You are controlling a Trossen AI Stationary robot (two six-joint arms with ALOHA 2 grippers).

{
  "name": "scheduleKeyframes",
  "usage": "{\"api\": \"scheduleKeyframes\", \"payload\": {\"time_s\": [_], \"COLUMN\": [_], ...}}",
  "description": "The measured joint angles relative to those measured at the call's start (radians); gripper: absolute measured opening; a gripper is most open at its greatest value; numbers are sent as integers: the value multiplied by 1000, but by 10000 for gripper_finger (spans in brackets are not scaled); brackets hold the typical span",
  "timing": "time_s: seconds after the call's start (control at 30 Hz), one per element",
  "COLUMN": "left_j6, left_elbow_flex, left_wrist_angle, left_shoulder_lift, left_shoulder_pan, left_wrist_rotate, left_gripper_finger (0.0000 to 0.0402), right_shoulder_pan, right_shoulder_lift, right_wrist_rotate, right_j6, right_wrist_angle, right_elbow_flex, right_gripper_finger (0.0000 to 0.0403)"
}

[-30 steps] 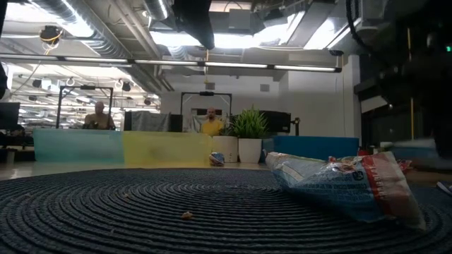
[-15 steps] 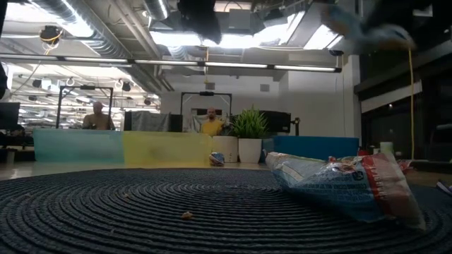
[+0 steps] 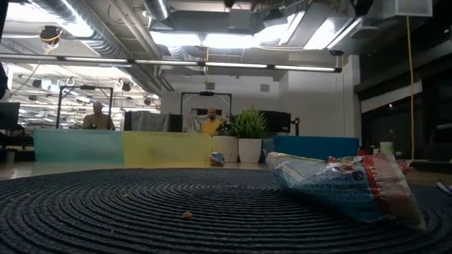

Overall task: Pick and place Granola Bars by type
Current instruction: Put the green granola bar into the yellow bin

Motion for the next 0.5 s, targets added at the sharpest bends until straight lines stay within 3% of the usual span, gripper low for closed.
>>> {"api": "scheduleKeyframes", "payload": {"time_s": [0.2,0.5], "left_j6": [-21,-46], "left_elbow_flex": [0,0], "left_wrist_angle": [60,74], "left_shoulder_lift": [0,4], "left_shoulder_pan": [6,6], "left_wrist_rotate": [135,63], "left_gripper_finger": [117,267], "right_shoulder_pan": [-71,-141], "right_shoulder_lift": [45,129], "right_wrist_rotate": [-77,-239], "right_j6": [-63,-107], "right_wrist_angle": [103,232], "right_elbow_flex": [0,-1], "right_gripper_finger": [33,33]}}
